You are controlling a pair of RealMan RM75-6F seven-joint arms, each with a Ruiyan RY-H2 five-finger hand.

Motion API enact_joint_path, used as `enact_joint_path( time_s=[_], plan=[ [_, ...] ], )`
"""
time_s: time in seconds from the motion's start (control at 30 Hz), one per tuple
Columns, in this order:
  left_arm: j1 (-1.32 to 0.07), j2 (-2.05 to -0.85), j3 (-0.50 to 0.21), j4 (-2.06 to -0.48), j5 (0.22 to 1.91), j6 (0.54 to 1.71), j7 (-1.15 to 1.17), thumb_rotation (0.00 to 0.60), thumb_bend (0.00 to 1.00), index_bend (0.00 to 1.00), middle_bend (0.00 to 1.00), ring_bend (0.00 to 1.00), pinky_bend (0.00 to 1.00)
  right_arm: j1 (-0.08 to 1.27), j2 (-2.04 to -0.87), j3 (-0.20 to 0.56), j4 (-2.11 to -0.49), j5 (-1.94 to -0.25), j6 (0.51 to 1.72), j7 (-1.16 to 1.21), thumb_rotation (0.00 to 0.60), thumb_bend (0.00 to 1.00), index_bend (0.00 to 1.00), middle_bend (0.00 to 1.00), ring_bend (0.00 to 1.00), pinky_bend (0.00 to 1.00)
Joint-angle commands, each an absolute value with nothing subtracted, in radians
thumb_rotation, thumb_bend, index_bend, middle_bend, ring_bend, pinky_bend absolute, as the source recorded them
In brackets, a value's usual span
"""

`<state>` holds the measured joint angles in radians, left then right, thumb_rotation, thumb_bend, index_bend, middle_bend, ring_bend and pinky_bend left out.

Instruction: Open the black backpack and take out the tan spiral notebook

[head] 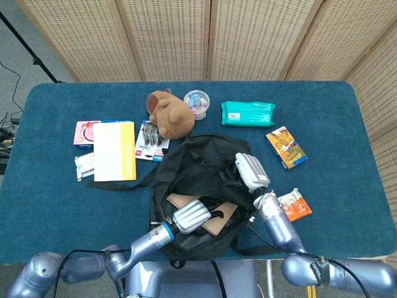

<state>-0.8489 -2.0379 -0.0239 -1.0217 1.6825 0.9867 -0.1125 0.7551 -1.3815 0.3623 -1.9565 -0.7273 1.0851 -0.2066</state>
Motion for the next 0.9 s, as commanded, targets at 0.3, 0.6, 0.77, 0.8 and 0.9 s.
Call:
enact_joint_path(
  time_s=[0.3, 0.6, 0.77, 0.8, 0.9],
  plan=[
    [-0.853, -2.033, -0.015, -1.033, 1.679, 0.995, -0.128, 0.600, 1.00, 0.34, 0.08, 0.13, 0.19, 0.757, -1.376, 0.360, -1.951, -0.728, 1.081, -0.192, 0.600, 0.65, 0.72, 0.65, 0.57, 0.63],
    [-0.857, -2.023, -0.021, -1.057, 1.670, 1.001, -0.126, 0.600, 1.00, 0.34, 0.08, 0.13, 0.19, 0.759, -1.370, 0.360, -1.955, -0.728, 1.087, -0.188, 0.600, 0.65, 0.72, 0.65, 0.57, 0.63],
    [-0.861, -2.028, -0.029, -1.052, 1.658, 0.995, -0.118, 0.600, 1.00, 0.34, 0.08, 0.13, 0.19, 0.760, -1.367, 0.358, -1.959, -0.726, 1.088, -0.185, 0.600, 0.65, 0.72, 0.65, 0.57, 0.63],
    [-0.862, -2.029, -0.031, -1.052, 1.656, 0.996, -0.118, 0.600, 1.00, 0.34, 0.08, 0.13, 0.19, 0.761, -1.366, 0.358, -1.959, -0.726, 1.087, -0.185, 0.600, 0.65, 0.72, 0.65, 0.57, 0.63],
    [-0.864, -2.032, -0.037, -1.047, 1.653, 1.000, -0.114, 0.600, 1.00, 0.34, 0.08, 0.13, 0.19, 0.761, -1.366, 0.357, -1.960, -0.726, 1.088, -0.182, 0.600, 0.65, 0.72, 0.65, 0.57, 0.63]
  ],
)
